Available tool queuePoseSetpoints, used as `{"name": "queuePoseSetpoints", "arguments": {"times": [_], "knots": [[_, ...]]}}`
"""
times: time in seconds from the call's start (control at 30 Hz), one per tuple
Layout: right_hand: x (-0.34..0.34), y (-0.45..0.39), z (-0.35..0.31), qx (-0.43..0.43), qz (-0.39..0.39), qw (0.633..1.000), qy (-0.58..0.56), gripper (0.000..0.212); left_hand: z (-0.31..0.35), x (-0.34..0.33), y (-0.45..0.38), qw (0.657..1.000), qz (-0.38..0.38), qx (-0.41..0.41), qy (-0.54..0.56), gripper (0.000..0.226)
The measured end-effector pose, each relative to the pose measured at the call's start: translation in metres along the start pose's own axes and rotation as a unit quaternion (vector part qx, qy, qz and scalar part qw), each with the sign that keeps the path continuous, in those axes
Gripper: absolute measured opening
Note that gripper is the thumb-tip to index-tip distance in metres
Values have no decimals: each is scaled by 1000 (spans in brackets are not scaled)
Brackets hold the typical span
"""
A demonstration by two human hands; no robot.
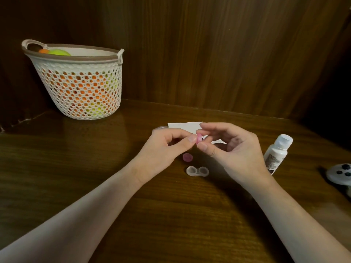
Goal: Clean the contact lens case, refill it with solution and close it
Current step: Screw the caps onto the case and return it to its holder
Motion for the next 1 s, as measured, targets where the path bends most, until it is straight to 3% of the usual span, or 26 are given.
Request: {"name": "queuePoseSetpoints", "arguments": {"times": [0.1,0.3,0.43,0.6,0.73,0.87,1.0], "knots": [[-1,0,-1,-2,-1,1000,0,38,1,0,0,1000,-1,2,-2,22],[2,1,-4,-3,-25,998,49,37,4,2,1,1000,9,1,13,36],[3,0,-7,-1,-39,995,91,36,1,2,0,1000,15,-9,-6,23],[4,-1,-11,14,-52,988,148,35,1,0,1,1000,2,-14,-14,37],[9,-1,-10,15,-56,986,158,36,0,1,1,998,19,1,-62,16],[18,0,-7,5,-63,984,164,34,-1,3,6,996,-3,-13,-86,13],[27,3,1,-67,-123,980,141,32,-4,11,11,973,-28,-49,-226,9]]}}
Point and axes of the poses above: each hand's wrist, its own y-axis away from the middle knuckle, its own x-axis out of the back of the hand, z = x × y, the point moved 2 cm from there along -y, towards the middle knuckle, and after that the axes turned 2 degrees about z, right-handed, at the moved point
